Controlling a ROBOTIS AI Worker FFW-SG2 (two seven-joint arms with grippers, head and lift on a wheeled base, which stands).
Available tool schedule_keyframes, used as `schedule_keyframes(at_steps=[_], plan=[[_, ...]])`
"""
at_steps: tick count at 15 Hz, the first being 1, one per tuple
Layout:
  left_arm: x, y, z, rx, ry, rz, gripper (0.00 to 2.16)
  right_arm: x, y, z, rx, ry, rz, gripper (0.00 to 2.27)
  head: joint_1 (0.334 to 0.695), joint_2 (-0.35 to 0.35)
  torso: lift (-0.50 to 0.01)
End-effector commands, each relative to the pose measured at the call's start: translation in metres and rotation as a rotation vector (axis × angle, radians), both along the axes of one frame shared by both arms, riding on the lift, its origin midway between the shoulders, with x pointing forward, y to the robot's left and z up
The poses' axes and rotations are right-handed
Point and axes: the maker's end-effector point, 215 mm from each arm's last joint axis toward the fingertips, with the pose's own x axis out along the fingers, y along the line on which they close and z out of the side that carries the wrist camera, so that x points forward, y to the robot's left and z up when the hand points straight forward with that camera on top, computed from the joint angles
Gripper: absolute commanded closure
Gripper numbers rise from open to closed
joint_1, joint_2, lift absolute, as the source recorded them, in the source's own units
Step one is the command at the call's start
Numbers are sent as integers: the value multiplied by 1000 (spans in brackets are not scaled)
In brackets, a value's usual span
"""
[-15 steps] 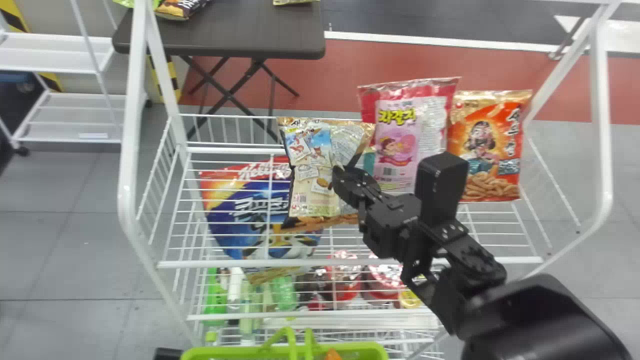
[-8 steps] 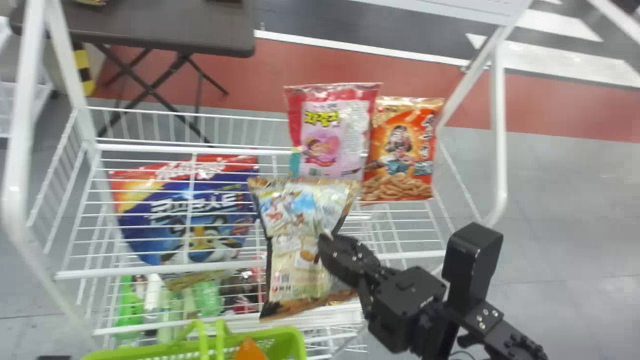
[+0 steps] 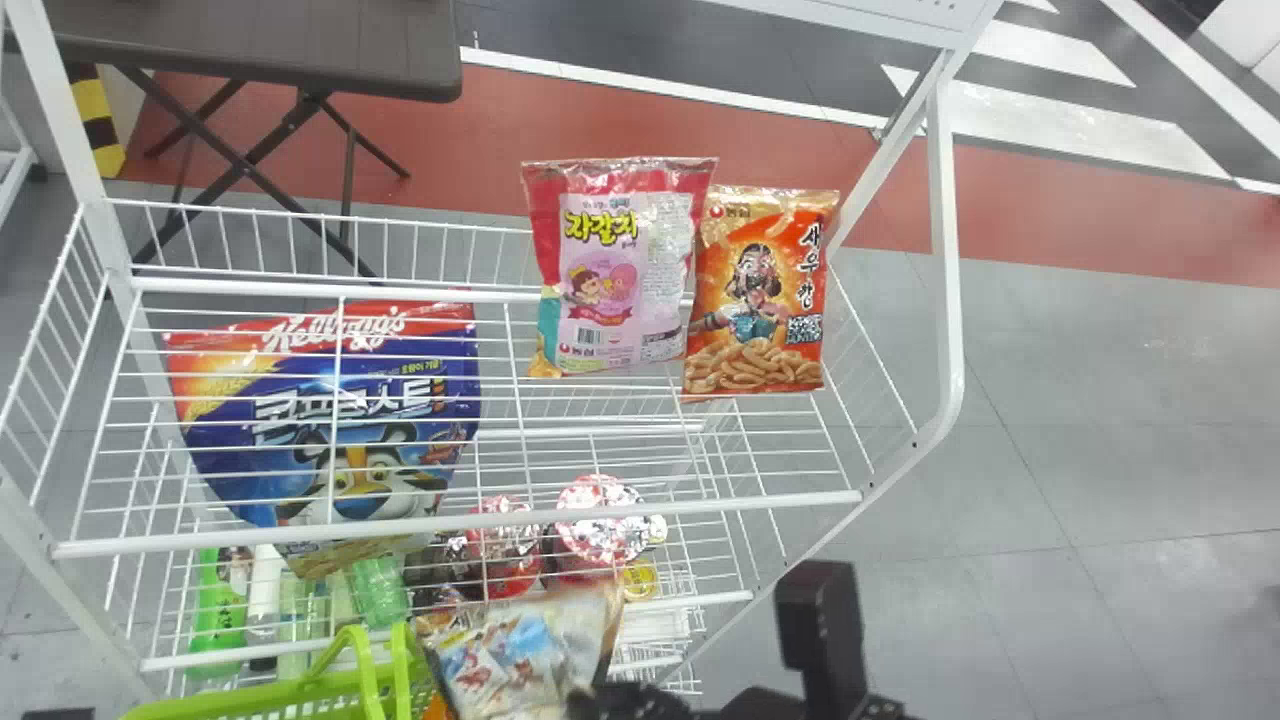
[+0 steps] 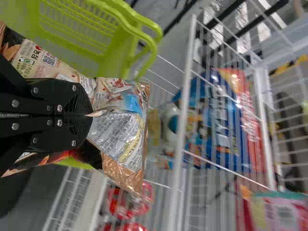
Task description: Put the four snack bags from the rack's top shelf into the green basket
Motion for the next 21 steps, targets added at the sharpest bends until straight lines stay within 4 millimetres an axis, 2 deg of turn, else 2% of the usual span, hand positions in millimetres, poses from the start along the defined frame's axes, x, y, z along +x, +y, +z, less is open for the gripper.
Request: schedule_keyframes(at_steps=[1,5,8,9,10,11,12,13,15,17,19,21], plan=[[0,0,0,1,2,0,2148,-19,26,-14,43,45,57,2189,695,-350,0],[0,-1,0,1,0,-1,2148,-50,76,-9,99,86,163,2189,695,-350,0],[-1,-2,3,-8,-1,-3,2148,-89,95,-42,17,136,267,2189,695,-251,0],[-1,-2,3,-9,0,-4,2148,-91,92,-51,-30,124,278,2189,695,-238,0],[-1,-2,4,-11,-1,-4,2148,-88,87,-56,-69,108,273,2186,695,-232,0],[-2,-3,4,-12,-1,-6,2148,-74,79,-59,-115,71,241,1932,695,-236,0],[-3,-3,5,-14,-1,-7,2148,-59,71,-59,-134,33,215,900,695,-251,0],[-4,-4,5,-16,-1,-10,2145,-45,65,-56,-142,-8,194,-1,695,-293,0],[-4,-5,6,-16,-1,-11,2148,-14,61,-43,-135,-129,168,-1,695,-313,0],[-6,-5,5,-14,1,-12,2148,12,69,-15,-85,-276,156,53,695,-310,0],[-6,-5,5,-14,1,-12,2148,17,73,-3,-63,-313,149,53,695,-259,0],[-7,-3,5,-14,4,-9,2148,27,61,1,-81,-341,133,53,695,-237,0]])
